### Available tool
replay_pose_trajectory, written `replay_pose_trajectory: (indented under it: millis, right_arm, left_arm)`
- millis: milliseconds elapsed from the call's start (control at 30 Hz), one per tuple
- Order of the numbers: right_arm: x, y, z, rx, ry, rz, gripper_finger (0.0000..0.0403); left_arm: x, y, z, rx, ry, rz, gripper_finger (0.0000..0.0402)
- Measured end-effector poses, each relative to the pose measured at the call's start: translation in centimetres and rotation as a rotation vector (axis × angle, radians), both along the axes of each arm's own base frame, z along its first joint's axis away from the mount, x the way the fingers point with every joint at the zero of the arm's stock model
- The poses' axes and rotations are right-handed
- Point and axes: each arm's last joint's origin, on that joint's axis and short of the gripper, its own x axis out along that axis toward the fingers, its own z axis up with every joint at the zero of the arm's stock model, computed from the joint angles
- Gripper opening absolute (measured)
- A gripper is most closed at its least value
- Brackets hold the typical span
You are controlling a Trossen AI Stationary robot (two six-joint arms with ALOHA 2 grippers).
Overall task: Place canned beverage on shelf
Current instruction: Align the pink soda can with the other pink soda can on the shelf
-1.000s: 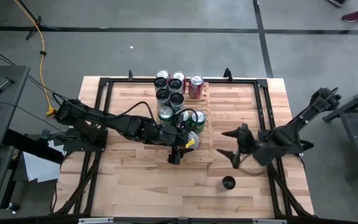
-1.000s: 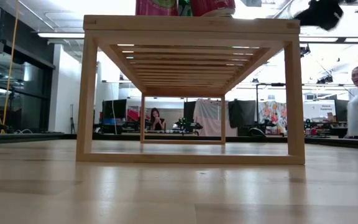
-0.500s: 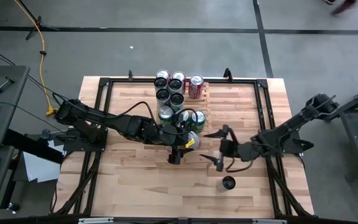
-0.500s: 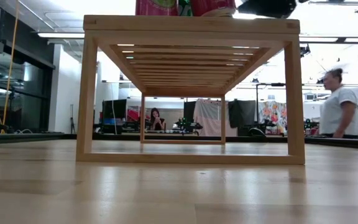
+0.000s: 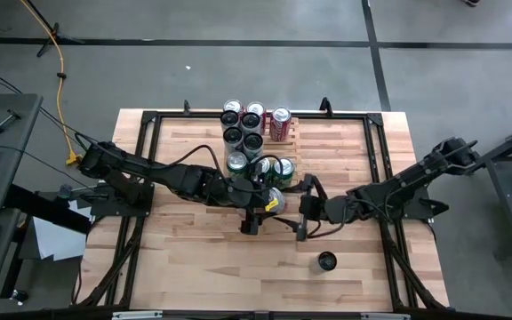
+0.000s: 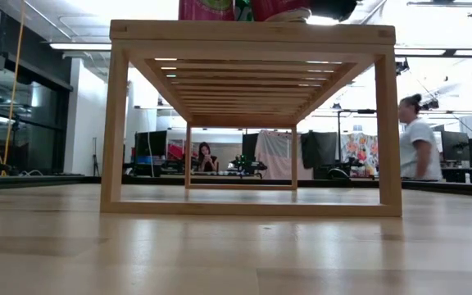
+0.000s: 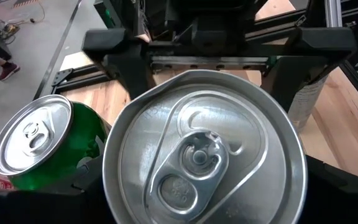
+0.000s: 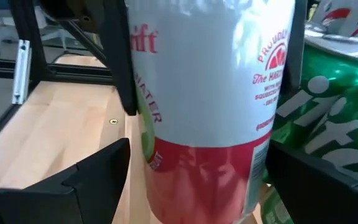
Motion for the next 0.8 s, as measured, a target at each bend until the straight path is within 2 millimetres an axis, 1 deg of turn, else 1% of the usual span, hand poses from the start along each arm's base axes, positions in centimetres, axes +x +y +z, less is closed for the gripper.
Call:
replay_pose_trajectory:
  millis: [200,267,367,467,667,800]
  right_arm:
    - [0.22,-0.39,-0.02,0.028,0.002,0.021,0.0350]
    - [0.22,-0.39,0.00,0.029,0.001,0.021,0.0344]
    - [0.22,-0.41,0.01,0.033,-0.002,0.014,0.0315]
    - [0.22,-0.41,0.02,0.035,-0.003,0.013,0.0266]
    - [0.23,-0.39,0.02,0.036,-0.003,0.015,0.0263]
    - [0.23,-0.39,0.05,0.041,-0.007,0.014,0.0263]
  left_arm:
    - [-0.01,0.00,0.02,0.000,-0.001,0.000,0.0310]
    - [0.00,0.00,0.02,0.000,-0.001,-0.001,0.0310]
    - [-0.01,-0.03,0.02,0.000,-0.001,-0.002,0.0310]
    - [-0.02,-0.03,0.03,0.000,-0.001,-0.002,0.0310]
    - [-0.02,-0.03,0.03,0.000,-0.001,-0.002,0.0310]
    - [-0.04,-0.03,0.42,-0.008,0.002,-0.011,0.0316]
